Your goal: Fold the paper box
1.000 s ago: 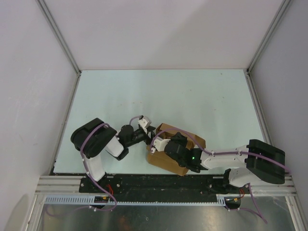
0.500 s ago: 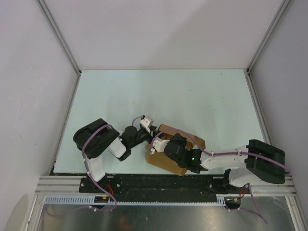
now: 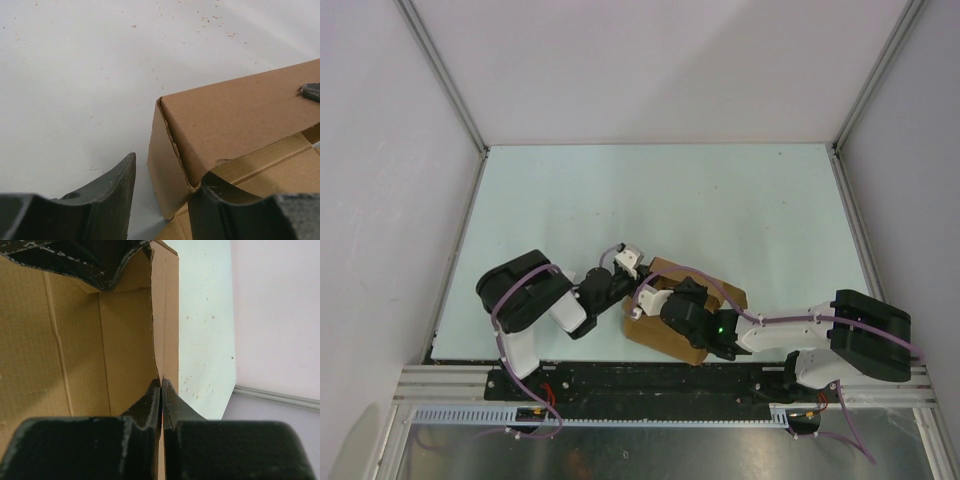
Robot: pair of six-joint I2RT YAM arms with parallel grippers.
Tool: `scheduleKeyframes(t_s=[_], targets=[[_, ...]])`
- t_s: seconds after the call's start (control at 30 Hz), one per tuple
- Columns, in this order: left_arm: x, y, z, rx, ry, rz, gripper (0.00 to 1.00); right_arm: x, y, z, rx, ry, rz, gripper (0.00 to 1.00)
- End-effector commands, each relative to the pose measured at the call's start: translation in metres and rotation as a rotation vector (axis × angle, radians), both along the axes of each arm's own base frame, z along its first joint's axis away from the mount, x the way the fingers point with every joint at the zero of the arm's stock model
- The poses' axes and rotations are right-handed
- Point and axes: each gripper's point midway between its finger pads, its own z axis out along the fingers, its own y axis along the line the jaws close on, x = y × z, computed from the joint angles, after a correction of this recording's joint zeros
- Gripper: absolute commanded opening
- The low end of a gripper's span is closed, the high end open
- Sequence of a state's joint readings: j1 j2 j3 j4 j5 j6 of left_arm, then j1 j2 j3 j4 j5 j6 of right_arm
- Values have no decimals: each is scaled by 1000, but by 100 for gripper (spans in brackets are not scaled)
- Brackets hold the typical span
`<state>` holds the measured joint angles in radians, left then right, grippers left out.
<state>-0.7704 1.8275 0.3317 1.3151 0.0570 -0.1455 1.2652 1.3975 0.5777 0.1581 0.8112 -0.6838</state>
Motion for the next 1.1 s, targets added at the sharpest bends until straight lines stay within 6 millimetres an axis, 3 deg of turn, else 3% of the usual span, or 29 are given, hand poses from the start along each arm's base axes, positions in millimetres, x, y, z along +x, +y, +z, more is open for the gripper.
scheduleKeyframes(t_s=[0.0, 0.5, 0.97, 1.07], targets=[[23, -3, 94, -233, -298, 105, 46, -22, 21, -32, 41, 143, 105, 2], [27, 6, 93, -176, -336, 264, 35, -24, 24, -34, 53, 152, 104, 3], [30, 14, 92, -133, -356, 365, 15, -25, 24, -37, 55, 163, 102, 3], [31, 14, 94, -132, -361, 370, 6, -25, 24, -36, 57, 160, 103, 4]])
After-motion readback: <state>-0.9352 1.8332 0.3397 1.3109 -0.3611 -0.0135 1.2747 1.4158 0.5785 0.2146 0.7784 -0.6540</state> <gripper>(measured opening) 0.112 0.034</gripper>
